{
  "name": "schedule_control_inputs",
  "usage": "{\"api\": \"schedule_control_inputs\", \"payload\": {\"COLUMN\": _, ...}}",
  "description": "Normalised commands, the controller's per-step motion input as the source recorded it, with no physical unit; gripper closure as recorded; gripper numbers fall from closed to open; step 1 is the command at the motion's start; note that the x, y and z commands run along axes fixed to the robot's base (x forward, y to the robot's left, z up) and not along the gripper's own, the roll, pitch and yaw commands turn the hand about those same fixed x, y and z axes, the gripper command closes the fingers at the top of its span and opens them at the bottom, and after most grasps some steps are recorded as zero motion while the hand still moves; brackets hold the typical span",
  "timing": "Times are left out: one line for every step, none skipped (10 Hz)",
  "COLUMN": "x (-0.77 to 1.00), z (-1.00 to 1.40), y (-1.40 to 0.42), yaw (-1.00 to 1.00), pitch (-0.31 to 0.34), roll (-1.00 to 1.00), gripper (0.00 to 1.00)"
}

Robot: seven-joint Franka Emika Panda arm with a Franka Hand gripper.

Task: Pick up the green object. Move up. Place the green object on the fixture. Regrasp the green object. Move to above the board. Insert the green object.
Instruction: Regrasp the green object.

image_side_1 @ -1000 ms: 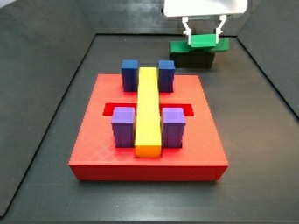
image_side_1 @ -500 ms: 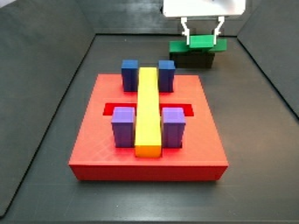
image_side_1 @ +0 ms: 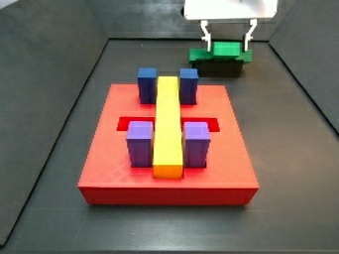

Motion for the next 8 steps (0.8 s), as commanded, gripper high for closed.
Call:
{"api": "schedule_control_inputs", "payload": {"x": -0.06, "z": -0.02, "y": 0.0, "yaw": 0.0, "pitch": 0.0, "roll": 0.0, "gripper": 0.0}}
{"api": "schedule_control_inputs", "payload": {"x": 0.0, "z": 0.03, "y": 0.0, "yaw": 0.0, "pitch": 0.006, "roll": 0.2, "gripper": 0.0}}
{"api": "schedule_control_inputs", "payload": {"x": 0.11, "z": 0.24, "y": 0.0, "yaw": 0.04, "pitch": 0.034, "roll": 0.56, "gripper": 0.0}}
{"api": "schedule_control_inputs", "payload": {"x": 0.09, "z": 0.24, "y": 0.0, "yaw": 0.07, "pitch": 0.043, "roll": 0.67, "gripper": 0.0}}
{"api": "schedule_control_inputs", "payload": {"x": 0.1, "z": 0.28, "y": 0.03, "yaw": 0.08, "pitch": 0.063, "roll": 0.65, "gripper": 0.0}}
{"api": "schedule_control_inputs", "payload": {"x": 0.11, "z": 0.29, "y": 0.04, "yaw": 0.09, "pitch": 0.054, "roll": 0.63, "gripper": 0.0}}
{"api": "schedule_control_inputs", "payload": {"x": 0.04, "z": 0.18, "y": 0.03, "yaw": 0.09, "pitch": 0.034, "roll": 0.62, "gripper": 0.0}}
{"api": "schedule_control_inputs", "payload": {"x": 0.0, "z": 0.12, "y": 0.02, "yaw": 0.11, "pitch": 0.0, "roll": 0.61, "gripper": 0.0}}
